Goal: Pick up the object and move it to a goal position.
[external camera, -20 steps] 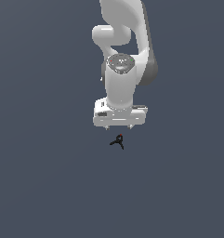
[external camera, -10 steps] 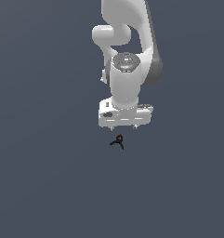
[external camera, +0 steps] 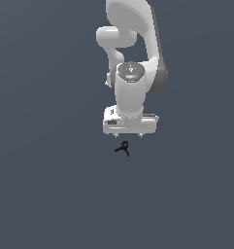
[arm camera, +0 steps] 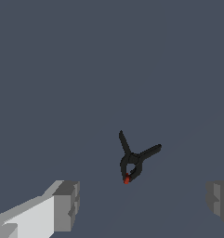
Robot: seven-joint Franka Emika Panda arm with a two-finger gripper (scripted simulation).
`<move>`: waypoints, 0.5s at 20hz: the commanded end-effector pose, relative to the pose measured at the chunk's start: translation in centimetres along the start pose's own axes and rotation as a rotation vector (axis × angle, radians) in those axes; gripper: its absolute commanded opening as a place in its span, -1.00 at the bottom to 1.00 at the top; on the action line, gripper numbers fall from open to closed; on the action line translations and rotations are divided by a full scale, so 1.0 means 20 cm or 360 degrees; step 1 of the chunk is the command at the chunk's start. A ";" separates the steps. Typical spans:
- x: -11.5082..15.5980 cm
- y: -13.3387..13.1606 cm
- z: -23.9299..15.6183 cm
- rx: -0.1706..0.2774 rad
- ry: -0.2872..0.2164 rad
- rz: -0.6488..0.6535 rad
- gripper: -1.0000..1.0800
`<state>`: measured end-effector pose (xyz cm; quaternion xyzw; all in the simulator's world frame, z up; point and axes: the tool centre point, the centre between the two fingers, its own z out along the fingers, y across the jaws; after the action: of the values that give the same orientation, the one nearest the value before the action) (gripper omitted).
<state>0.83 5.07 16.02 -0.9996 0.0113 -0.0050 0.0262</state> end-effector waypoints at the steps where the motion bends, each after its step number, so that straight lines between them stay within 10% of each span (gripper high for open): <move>1: -0.01 0.01 0.05 -0.0007 -0.0003 0.0053 0.92; 10: -0.07 0.04 0.30 -0.0048 -0.0006 0.0335 0.92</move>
<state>-0.30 4.63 10.78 -0.9948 0.1006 -0.0004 0.0139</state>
